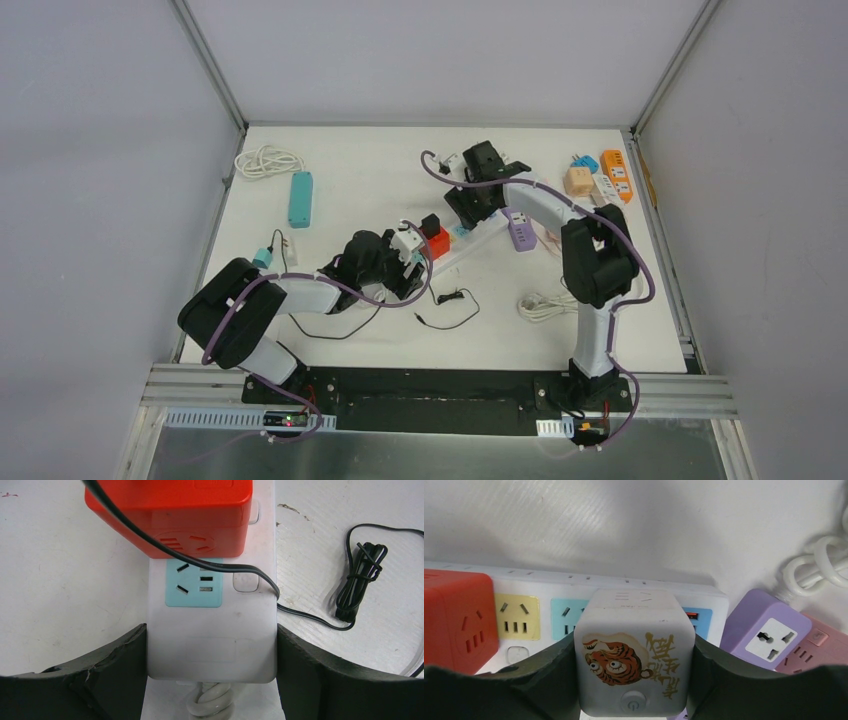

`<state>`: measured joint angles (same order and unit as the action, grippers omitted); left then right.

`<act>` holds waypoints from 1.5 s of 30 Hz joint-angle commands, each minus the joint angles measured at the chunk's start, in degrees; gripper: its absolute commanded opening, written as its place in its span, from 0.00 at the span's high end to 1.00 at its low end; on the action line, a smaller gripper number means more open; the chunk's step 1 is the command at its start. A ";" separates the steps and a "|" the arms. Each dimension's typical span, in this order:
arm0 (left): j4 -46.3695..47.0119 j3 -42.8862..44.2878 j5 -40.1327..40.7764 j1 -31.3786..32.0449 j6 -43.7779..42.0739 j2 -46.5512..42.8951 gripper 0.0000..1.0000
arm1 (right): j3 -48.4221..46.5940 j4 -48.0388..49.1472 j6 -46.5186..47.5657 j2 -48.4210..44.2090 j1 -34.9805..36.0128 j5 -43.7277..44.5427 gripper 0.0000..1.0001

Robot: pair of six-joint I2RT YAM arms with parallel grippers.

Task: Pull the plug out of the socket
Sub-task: Remove the plug from the socket.

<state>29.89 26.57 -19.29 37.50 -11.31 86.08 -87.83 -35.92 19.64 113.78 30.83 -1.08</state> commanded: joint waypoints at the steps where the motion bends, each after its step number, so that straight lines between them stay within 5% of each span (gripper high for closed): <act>1: -2.07 0.59 -4.27 0.39 -0.87 0.53 1.00 | -1.20 -6.28 4.94 0.01 -1.56 -13.98 1.00; 7: -2.05 0.68 -4.27 0.39 -0.82 0.65 1.00 | -2.32 -8.41 1.86 1.09 -6.03 -25.25 1.00; 14: -2.19 0.94 -4.44 0.39 -0.82 1.19 1.00 | 1.41 0.62 4.98 -1.61 1.53 3.29 1.00; 17: -2.18 0.94 -4.45 0.39 -0.86 1.03 1.00 | 1.60 1.28 5.75 -1.84 2.47 5.76 1.00; 19: -2.18 0.94 -4.44 0.39 -0.82 1.06 1.00 | 1.34 0.42 5.72 -1.90 2.21 3.79 1.00; 24: -2.36 0.94 -4.44 0.39 -0.91 0.91 1.00 | -1.01 -6.22 3.47 -0.95 -2.86 -20.48 1.00; 29: -2.48 1.03 -4.35 0.39 -0.99 0.99 1.00 | -1.54 -6.24 0.54 -0.87 -5.12 -23.88 1.00; 37: -2.98 1.38 -4.44 0.39 -1.08 1.30 1.00 | 0.36 -1.53 7.07 -3.22 1.39 3.49 1.00; 39: -3.12 1.38 -4.44 0.39 -1.17 1.20 1.00 | 0.27 -2.10 6.51 -3.33 1.51 0.66 1.00; 45: -3.48 1.38 -4.29 0.39 -1.21 0.89 1.00 | -4.21 -9.86 -0.40 -1.41 -4.50 -28.85 1.00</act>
<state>29.26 27.20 -20.53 37.50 -11.16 86.48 -88.09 -37.85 19.40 113.30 27.97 -7.18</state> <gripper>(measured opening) 0.775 0.615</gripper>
